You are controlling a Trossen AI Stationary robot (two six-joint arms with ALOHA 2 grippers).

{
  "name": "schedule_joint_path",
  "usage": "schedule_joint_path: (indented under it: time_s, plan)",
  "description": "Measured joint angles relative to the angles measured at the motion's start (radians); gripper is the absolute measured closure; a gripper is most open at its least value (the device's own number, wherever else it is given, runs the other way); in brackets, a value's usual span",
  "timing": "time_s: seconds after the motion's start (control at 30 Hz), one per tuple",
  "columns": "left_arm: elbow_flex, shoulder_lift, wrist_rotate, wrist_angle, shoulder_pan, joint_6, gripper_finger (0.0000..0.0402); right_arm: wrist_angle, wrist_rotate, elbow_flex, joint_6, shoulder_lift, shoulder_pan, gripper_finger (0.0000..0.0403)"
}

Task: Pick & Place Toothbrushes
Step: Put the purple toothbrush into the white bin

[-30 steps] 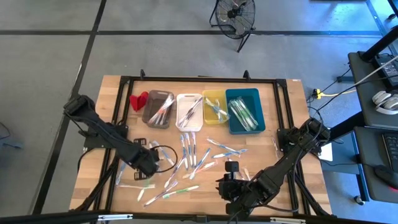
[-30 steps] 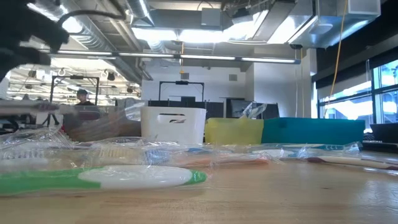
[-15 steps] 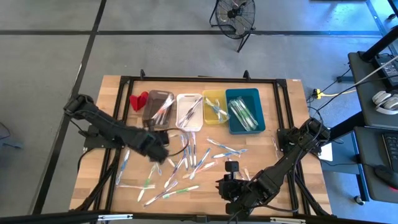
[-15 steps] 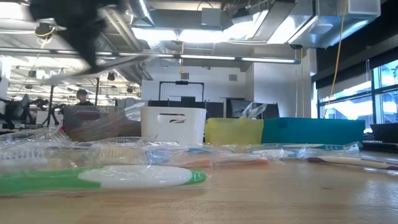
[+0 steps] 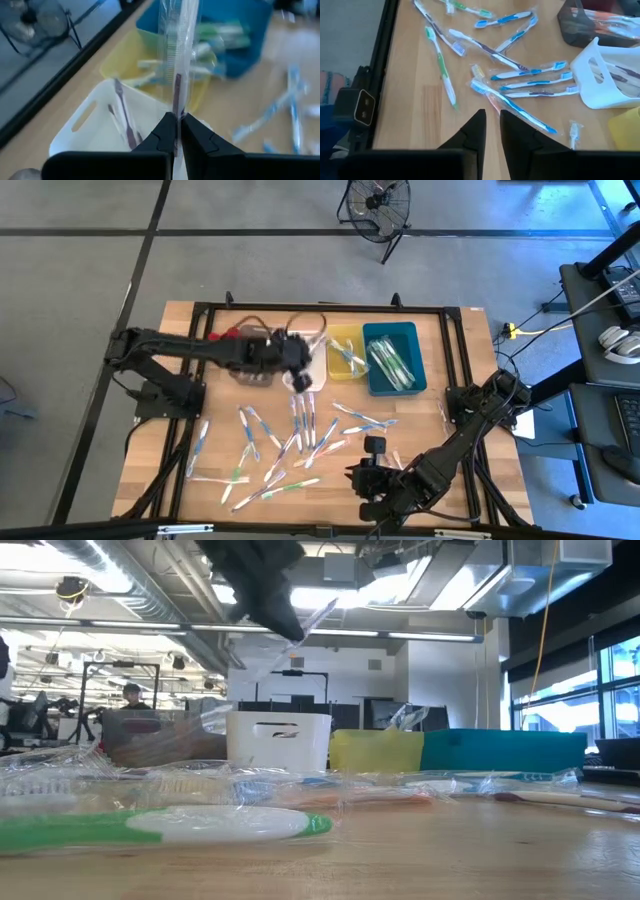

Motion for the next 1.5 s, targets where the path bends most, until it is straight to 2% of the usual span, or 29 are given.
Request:
schedule_joint_path:
  time_s: [0.13,0.23,0.37,0.43,0.63,0.8,1.13,1.27,1.4,1.5]
  plan:
    - [0.0,0.021,0.066,0.041,0.091,-0.092,0.0393,-0.001,0.017,0.0,-0.001,0.0,0.009,0.0352]
    - [-0.001,0.051,0.072,0.04,0.139,-0.132,0.0393,-0.006,0.018,0.0,0.0,0.0,0.012,0.0357]
    - [-0.001,0.122,0.159,0.072,0.182,-0.163,0.0391,-0.005,0.02,-0.005,0.0,0.0,0.013,0.0362]
    - [-0.001,0.161,0.194,0.099,0.191,-0.164,0.039,-0.003,0.021,-0.012,0.001,0.0,0.013,0.0364]
    - [-0.001,0.253,0.197,0.111,0.218,-0.219,0.039,0.018,0.021,-0.042,0.004,0.0,0.013,0.0367]
    - [-0.001,0.267,0.223,0.1,0.232,-0.263,0.0389,0.022,0.018,-0.052,0.004,0.0,0.013,0.0358]
    - [-0.001,0.285,0.289,-0.024,0.262,-0.304,0.0388,0.022,0.018,-0.052,0.003,0.0,0.013,0.0337]
    - [0.0,0.313,0.294,-0.014,0.255,-0.298,0.0378,0.023,0.018,-0.052,0.003,0.0,0.013,0.0332]
    - [0.0,0.353,0.351,-0.01,0.258,-0.296,0.0362,0.023,0.014,-0.052,0.003,0.0,0.013,0.0328]
    - [0.0,0.371,0.338,0.001,0.258,-0.294,0.0351,0.023,0.009,-0.052,0.003,0.0,0.013,0.0325]
